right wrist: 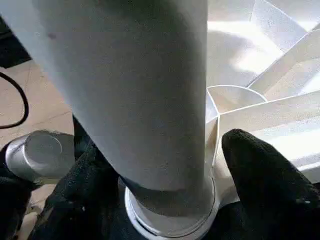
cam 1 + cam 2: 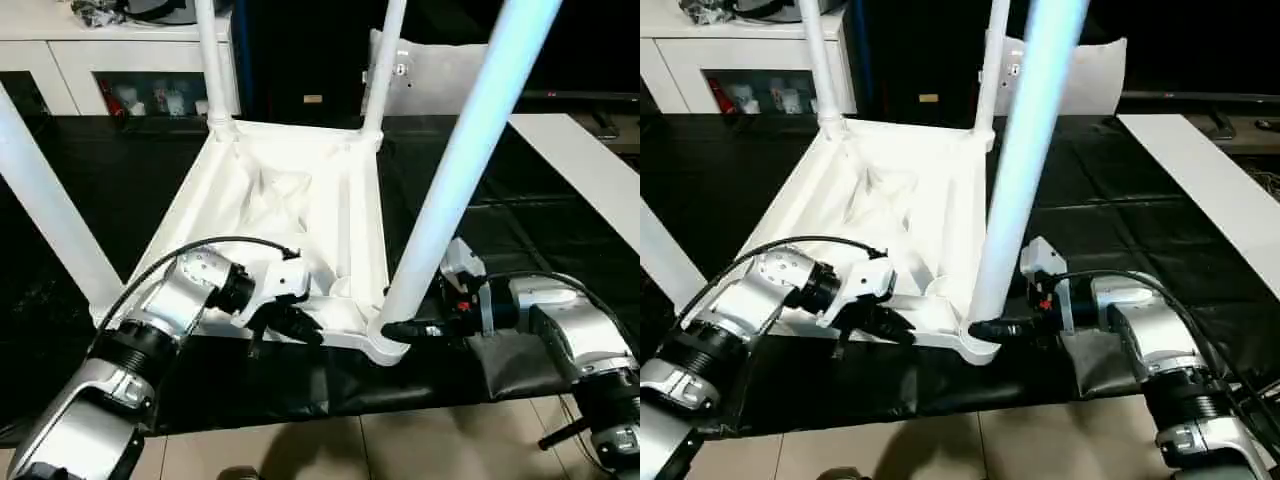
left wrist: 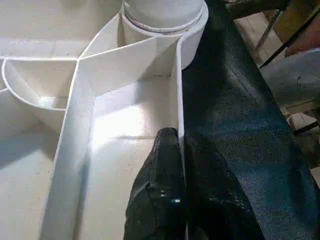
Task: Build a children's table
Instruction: Rotate leg to tighten
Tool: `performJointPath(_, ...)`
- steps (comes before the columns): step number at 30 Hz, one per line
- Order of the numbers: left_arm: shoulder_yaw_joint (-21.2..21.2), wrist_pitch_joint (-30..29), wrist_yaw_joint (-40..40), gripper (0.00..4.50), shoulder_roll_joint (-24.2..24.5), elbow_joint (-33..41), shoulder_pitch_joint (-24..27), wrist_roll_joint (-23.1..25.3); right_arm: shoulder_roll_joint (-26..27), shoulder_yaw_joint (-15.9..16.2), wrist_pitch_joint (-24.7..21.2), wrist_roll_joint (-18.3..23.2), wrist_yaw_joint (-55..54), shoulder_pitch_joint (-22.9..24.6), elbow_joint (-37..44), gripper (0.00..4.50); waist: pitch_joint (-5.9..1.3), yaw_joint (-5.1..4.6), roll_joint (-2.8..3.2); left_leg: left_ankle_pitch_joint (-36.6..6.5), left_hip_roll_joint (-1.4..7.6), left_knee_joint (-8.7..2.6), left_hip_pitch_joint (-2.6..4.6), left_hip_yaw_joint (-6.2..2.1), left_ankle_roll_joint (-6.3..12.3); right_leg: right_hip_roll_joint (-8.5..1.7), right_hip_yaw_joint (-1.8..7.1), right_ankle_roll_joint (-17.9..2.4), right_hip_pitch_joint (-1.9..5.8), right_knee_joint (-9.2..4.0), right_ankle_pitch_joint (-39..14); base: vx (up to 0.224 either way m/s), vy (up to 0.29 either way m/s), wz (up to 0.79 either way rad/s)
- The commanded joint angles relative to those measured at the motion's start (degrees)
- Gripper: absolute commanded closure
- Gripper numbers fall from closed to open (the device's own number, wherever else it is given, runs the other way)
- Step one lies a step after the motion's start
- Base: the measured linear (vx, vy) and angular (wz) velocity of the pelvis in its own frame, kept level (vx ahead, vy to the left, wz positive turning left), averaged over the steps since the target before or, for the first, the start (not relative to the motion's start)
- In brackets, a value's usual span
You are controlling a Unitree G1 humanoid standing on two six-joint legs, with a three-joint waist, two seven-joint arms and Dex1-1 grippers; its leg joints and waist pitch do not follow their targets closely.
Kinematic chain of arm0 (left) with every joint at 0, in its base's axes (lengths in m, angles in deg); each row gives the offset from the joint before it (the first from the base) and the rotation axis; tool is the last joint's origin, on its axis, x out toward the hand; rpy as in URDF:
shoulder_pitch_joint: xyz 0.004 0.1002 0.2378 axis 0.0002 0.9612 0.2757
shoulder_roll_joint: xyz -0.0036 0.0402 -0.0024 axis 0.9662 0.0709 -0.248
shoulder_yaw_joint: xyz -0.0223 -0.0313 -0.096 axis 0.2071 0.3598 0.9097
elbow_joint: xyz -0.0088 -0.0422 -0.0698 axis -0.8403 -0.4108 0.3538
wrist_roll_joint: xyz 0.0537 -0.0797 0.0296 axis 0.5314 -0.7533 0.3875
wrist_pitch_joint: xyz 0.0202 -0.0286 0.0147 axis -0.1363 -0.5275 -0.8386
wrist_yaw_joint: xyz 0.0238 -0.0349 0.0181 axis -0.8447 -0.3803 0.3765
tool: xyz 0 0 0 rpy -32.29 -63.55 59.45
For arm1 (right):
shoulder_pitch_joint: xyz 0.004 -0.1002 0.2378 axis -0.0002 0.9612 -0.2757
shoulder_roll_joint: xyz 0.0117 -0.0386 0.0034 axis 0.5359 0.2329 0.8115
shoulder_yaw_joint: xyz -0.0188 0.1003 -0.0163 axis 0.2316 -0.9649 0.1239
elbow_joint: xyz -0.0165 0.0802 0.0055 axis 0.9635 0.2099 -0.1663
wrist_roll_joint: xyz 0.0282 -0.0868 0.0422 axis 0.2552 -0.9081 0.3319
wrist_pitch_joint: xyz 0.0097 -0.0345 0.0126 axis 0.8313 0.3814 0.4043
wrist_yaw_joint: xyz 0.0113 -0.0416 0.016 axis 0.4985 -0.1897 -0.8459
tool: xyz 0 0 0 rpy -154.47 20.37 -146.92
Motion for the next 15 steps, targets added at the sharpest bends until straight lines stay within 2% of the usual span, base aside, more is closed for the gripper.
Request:
performJointPath(1, -0.67, 1.76, -2.41, 4.50, -0.69, 0.71, -2.13, -0.80, -0.53, 0.13, -0.73, 0.84, 0.28, -0.78, -0.52, 1.52, -4.15, -0.40, -0.51, -7.21, 1.66, -3.78, 0.06, -0.02, 3.50, -3.97, 3.64, -4.79, 3.81, -4.81, -22.33, 0.000, 0.000, 0.00)
performJointPath(9, -0.26, 0.34, -1.90, 4.50, -0.65, 0.53, -1.94, -1.00, 0.07, -0.17, -3.26, 2.50, 1.14, -0.21, 0.72, 2.22, -4.14, -0.39, -0.53, -7.12, 1.71, -3.81, -0.01, -0.08, 3.42, -3.93, 3.54, -4.33, 3.76, -4.87, -22.77, 0.000, 0.000, 0.00)
performJointPath(10, 0.34, -1.10, -0.52, 4.50, -1.12, 0.65, -1.99, -1.18, 0.90, -0.73, -4.32, 3.40, 0.13, 0.46, 2.05, 2.31, -4.10, -0.36, -0.28, -7.37, 1.69, -3.84, 0.02, -0.07, 3.27, -3.95, 3.55, -4.34, 3.77, -4.94, -23.01, 0.000, 0.000, 0.00)
performJointPath(12, 1.29, -3.83, 2.69, 4.50, -2.36, 0.98, -2.16, -1.19, 2.81, -1.26, -5.58, 3.73, -3.29, 1.45, 3.91, 2.37, -4.00, -0.42, -0.47, -7.97, 1.56, -3.86, 0.06, -0.04, 3.00, -3.95, 3.43, -3.76, 3.78, -5.25, -24.53, 0.000, 0.000, 0.00)
performJointPath(13, 1.62, -4.96, 4.13, 4.50, -2.95, 1.15, -2.25, -1.11, 3.67, -1.31, -5.90, 3.49, -5.06, 1.76, 4.48, 2.39, -3.93, -0.42, -0.41, -8.08, 1.60, -3.93, 0.24, -0.14, 2.52, -4.01, 3.43, -3.51, 3.63, -5.37, -25.09, 0.000, 0.000, 0.00)
performJointPath(14, 2.02, -6.30, 5.77, 4.50, -3.67, 1.44, -2.32, -1.08, 4.61, -1.27, -6.22, 2.97, -7.16, 2.01, 4.90, 2.41, -3.91, -0.50, 0.00, -8.94, 1.47, -3.92, 0.39, -0.20, 2.08, -4.07, 3.24, -3.18, 3.59, -5.58, -26.59, 0.000, 0.000, 0.00)
performJointPath(15, 3.10, -9.49, 9.88, 4.50, -5.80, 2.60, -2.29, -1.31, 7.19, -1.38, -7.43, 1.61, -12.73, 2.06, 5.16, 2.43, -3.90, -0.69, -0.18, -9.05, 1.46, -3.94, 0.30, -0.17, 1.85, -4.03, 3.25, -2.87, 3.65, -5.71, -26.92, 0.000, 0.000, 0.00)
